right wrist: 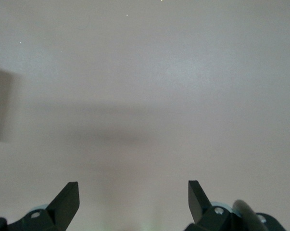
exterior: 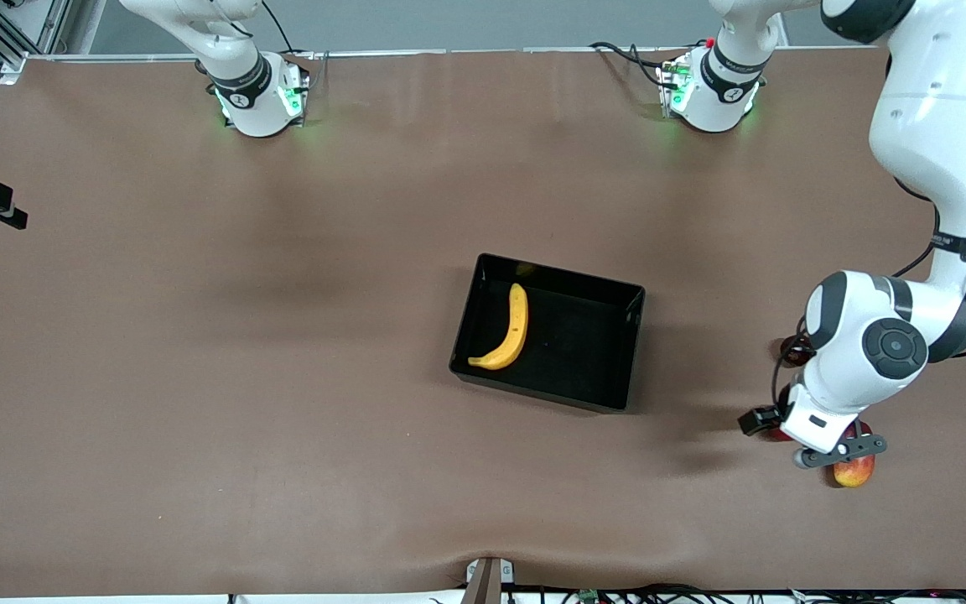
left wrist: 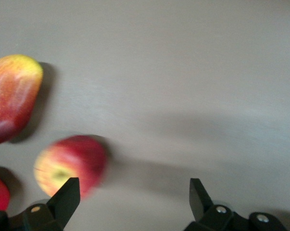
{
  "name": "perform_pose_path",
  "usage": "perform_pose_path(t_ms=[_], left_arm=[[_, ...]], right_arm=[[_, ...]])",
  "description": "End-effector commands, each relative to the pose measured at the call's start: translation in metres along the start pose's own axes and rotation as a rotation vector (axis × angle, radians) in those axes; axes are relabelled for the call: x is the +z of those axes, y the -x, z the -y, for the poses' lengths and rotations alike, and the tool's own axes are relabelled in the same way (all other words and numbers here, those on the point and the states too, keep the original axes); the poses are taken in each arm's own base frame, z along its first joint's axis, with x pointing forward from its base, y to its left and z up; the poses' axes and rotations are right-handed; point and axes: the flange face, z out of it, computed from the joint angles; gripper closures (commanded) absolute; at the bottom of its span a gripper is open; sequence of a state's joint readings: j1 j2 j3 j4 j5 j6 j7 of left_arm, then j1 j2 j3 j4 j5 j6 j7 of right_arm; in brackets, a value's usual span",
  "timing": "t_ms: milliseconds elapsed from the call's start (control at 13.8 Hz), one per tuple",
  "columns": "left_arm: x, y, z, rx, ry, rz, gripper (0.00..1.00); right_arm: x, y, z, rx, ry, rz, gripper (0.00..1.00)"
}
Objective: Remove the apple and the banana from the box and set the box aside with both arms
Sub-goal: 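Move the left gripper back to the banana in the tray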
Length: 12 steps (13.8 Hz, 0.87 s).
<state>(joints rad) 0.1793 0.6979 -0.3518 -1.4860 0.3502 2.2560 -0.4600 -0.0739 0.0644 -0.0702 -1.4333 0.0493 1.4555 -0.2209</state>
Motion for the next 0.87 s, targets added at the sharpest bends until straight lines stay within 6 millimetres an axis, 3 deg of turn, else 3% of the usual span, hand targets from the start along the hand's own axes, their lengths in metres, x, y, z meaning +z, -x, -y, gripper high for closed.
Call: perform_pose_path(t_ms=[0, 145, 291, 509, 654, 799], left_arm=[[-0.05, 0.014, -0.043, 0.049, 0.003, 0.03, 0.0], [-0.071, 0.041, -0.097, 0.06, 0.017, 0.067, 0.0], [-0.083, 0.078, -0.167, 0.055, 0.028, 0.078, 0.0], [-0.087, 0.142, -0.26, 0.042, 0.034, 0.082, 0.0], [-0.071, 0.174, -0.299, 0.103, 0.033, 0.085, 0.0], [-0.052, 0.194, -0.323, 0.178, 0.026, 0.05, 0.0]], right_arm=[[-0.004, 0.0, 0.001, -0.003, 0.014, -0.007, 0.0], [-0.004, 0.0, 0.001, -0.003, 0.014, -0.005, 0.0], [-0.004, 0.0, 0.001, -0.003, 0.014, -0.005, 0.0], [-0.004, 0.0, 0.001, -0.003, 0.014, -0.005, 0.0], [-0.004, 0.0, 0.002, -0.007, 0.013, -0.007, 0.0], [-0.004, 0.0, 0.002, -0.007, 0.013, -0.007, 0.0]])
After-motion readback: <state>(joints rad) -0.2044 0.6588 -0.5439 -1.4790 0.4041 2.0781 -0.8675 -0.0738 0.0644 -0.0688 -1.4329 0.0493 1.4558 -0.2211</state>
